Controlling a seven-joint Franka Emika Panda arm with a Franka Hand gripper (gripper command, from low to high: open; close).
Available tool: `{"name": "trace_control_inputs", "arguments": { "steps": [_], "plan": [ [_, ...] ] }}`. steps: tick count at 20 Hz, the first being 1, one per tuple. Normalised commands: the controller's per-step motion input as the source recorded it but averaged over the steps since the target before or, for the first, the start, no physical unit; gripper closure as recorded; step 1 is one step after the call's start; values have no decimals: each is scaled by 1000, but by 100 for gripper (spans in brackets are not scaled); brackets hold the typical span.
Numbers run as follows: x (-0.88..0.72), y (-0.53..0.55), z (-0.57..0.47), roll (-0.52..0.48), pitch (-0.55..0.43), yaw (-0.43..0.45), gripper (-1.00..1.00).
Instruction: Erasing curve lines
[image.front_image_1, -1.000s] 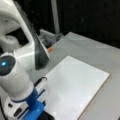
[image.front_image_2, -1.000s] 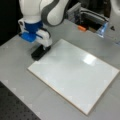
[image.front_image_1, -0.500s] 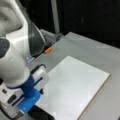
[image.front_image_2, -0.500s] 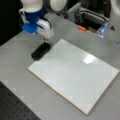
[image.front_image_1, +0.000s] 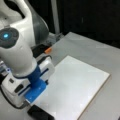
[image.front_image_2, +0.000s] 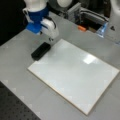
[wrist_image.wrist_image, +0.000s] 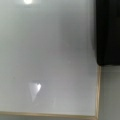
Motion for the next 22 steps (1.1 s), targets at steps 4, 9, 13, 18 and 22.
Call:
{"name": "trace_control_inputs", "arguments": {
  "steps": [4, 9, 13, 18, 22],
  "plan": [
    [-79, 282, 48, 14, 28, -80, -100],
    [-143, 338, 60, 15, -7, -100, -100],
    [-181, 283, 1, 42, -74, -80, -100],
    [-239, 329, -52, 12, -100, -43, -100],
    [-195, 375, -64, -163, -58, -97, -100]
  ]
}}
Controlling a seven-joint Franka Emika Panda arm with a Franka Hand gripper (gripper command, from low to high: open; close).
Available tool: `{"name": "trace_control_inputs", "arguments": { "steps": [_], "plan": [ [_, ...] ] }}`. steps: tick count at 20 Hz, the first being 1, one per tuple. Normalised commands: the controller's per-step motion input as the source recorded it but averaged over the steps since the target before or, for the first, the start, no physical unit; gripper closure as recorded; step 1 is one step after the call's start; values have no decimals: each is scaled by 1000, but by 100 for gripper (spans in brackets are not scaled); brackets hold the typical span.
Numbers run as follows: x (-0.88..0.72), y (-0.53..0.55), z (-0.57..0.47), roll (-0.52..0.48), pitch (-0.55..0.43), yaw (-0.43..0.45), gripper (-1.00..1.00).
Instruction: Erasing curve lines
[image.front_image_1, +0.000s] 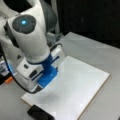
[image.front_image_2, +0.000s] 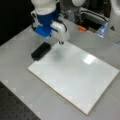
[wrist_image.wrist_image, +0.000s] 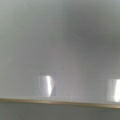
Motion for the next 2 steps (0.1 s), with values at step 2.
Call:
{"name": "trace_control_inputs", "arguments": {
  "steps": [2],
  "plan": [
    [-151, 316, -63, -216, -77, -84, -100]
  ]
}}
